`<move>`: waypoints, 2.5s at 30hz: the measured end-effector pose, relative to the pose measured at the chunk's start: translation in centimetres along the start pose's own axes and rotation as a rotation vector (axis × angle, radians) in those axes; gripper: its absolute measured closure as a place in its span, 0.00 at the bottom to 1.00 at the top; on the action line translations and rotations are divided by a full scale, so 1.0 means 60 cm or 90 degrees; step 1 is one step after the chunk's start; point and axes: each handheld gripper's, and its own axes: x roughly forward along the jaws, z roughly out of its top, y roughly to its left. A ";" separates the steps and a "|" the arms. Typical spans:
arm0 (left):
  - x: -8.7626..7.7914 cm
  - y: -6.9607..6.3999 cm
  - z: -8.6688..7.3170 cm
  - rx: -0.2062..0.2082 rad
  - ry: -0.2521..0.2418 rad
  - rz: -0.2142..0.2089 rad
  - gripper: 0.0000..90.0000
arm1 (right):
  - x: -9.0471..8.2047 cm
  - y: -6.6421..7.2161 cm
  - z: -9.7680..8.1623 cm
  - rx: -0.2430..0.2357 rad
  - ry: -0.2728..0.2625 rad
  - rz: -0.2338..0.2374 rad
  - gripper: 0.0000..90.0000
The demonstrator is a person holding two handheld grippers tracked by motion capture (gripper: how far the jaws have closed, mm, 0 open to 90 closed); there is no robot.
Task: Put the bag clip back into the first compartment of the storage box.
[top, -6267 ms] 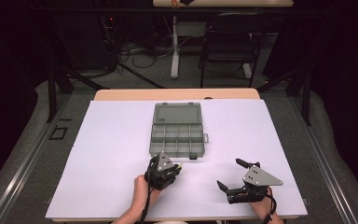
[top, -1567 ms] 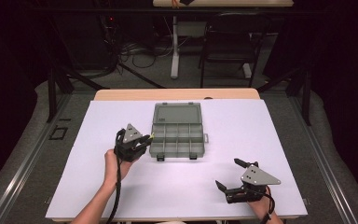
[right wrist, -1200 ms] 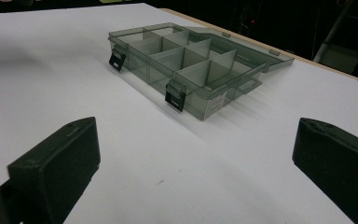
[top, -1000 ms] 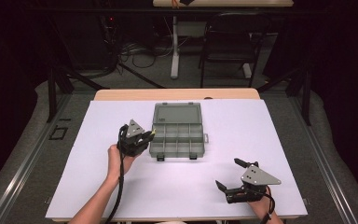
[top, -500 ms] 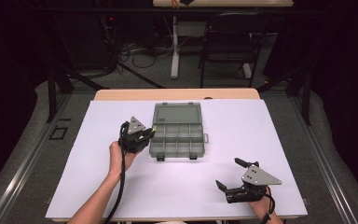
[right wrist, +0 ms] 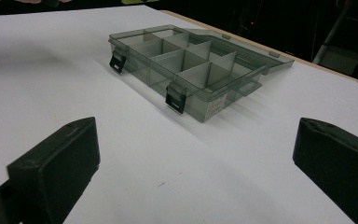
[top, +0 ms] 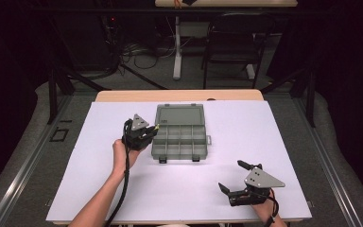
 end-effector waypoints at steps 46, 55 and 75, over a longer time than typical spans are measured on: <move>0.071 0.008 0.010 -0.051 0.034 0.032 0.89 | -0.001 -0.002 -0.001 0.001 0.002 -0.001 0.00; 0.083 0.008 0.007 -0.062 0.042 0.035 0.89 | 0.003 -0.005 -0.001 0.001 0.003 0.005 0.00; 0.096 0.010 0.004 -0.064 0.052 0.030 0.89 | 0.001 -0.002 -0.001 0.000 0.000 0.006 0.00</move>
